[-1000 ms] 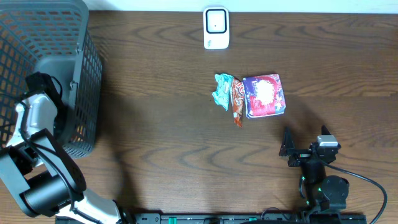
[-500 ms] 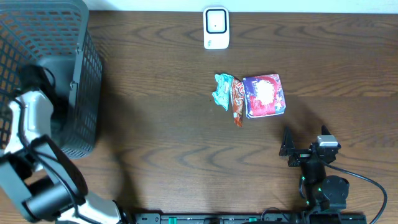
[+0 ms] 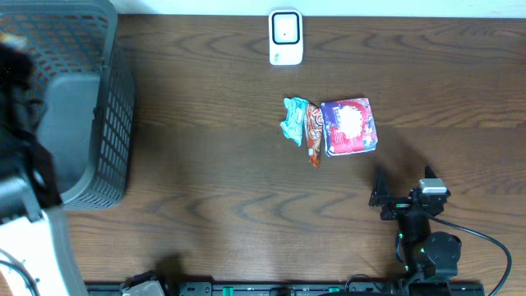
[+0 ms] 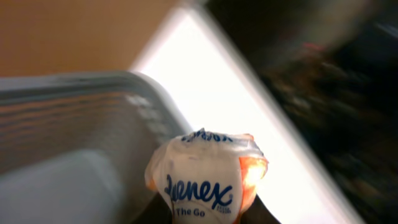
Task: Scan the item barcode
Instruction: 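Reach the left gripper into the basket and grasp the white tissue pack, then carry the white tissue pack out and drop it left of the wipes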
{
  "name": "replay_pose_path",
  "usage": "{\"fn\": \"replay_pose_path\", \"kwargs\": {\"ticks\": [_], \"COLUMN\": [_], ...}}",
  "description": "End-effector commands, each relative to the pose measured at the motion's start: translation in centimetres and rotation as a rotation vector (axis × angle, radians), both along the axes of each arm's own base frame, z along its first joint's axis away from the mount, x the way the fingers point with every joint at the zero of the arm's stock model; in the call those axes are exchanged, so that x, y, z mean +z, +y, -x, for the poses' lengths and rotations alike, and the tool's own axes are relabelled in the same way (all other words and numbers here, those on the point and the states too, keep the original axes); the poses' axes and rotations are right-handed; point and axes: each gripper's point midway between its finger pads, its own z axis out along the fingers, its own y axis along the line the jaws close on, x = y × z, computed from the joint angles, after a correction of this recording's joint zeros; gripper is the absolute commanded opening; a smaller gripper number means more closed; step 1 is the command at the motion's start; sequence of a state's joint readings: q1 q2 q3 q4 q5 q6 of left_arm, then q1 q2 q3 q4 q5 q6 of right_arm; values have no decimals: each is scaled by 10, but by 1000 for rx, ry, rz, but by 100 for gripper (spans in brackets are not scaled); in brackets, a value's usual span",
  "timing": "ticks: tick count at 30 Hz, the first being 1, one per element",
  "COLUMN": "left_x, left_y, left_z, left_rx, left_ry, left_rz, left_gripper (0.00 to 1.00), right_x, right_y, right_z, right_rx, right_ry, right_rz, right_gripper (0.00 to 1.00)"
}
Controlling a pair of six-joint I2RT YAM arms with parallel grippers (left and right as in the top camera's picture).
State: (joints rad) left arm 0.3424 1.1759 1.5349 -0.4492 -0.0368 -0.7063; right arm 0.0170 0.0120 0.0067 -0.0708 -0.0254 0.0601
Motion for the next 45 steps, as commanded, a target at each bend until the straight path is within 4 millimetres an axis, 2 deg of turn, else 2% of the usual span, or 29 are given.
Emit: {"fn": "replay_pose_path", "kwargs": {"ticks": [1,5,7,9,12,14,15,19,22,24,26,28,31,34,37,41,43,45], "left_x": [4,-13,-36,-59,-103,-138,-172,-249,-299,-323,-348,-365,-377,-376,-361,-310,-276,-240], "left_y": [-77,-170,-220,-257,-304,-324,-340,-365,-372,-372,-370,-368,-364,-361,-362,-357,-347,-323], "left_z": [-23,-40,-48,-54,-66,-72,-74,-76,-77,-77,-75,-70,-61,-56,-57,-65,-67,-67], "left_rx": [-281,-551,-689,-789,-892,-922,-955,-1015,-1029,-1032,-1036,-1042,-1047,-1050,-1050,-1031,-1007,-942], "left_ry": [6,60,117,171,280,371,464,664,786,847,916,971,1035,1053,1019,897,817,751], "left_rz": [-78,-171,-212,-255,-329,-355,-366,-382,-391,-392,-396,-402,-400,-397,-397,-389,-381,-397], "left_gripper": [7,8,8,8,12,12,12,17,17,17,26,32,50,51,59,61,66,77], "right_x": [0,0,0,0,0,0,0,0,0,0,0,0,0,0,0,0,0,0], "right_y": [-2,-2,-2,-2,-2,-2,-2,-2,-2,-2,-2,-2,-2,-2,-2,-2,-2,-2], "right_z": [0,0,0,0,0,0,0,0,0,0,0,0,0,0,0,0,0,0], "right_rx": [-9,-8,-8,-8,-8,-8,-8,-8,-8,-9,-8,-8,-8,-8,-8,-8,-8,-8], "right_ry": [0,0,0,0,0,0,0,0,0,0,0,0,0,0,0,0,0,0], "right_rz": [-10,-10,-10,-10,-10,-10,-10,-10,-10,-10,-10,-10,-10,-10,-10,-10,-10,-10], "right_gripper": [99,99,99,99,99,99,99,99,99,99,99,99,99,99,99,99,99,99]}}
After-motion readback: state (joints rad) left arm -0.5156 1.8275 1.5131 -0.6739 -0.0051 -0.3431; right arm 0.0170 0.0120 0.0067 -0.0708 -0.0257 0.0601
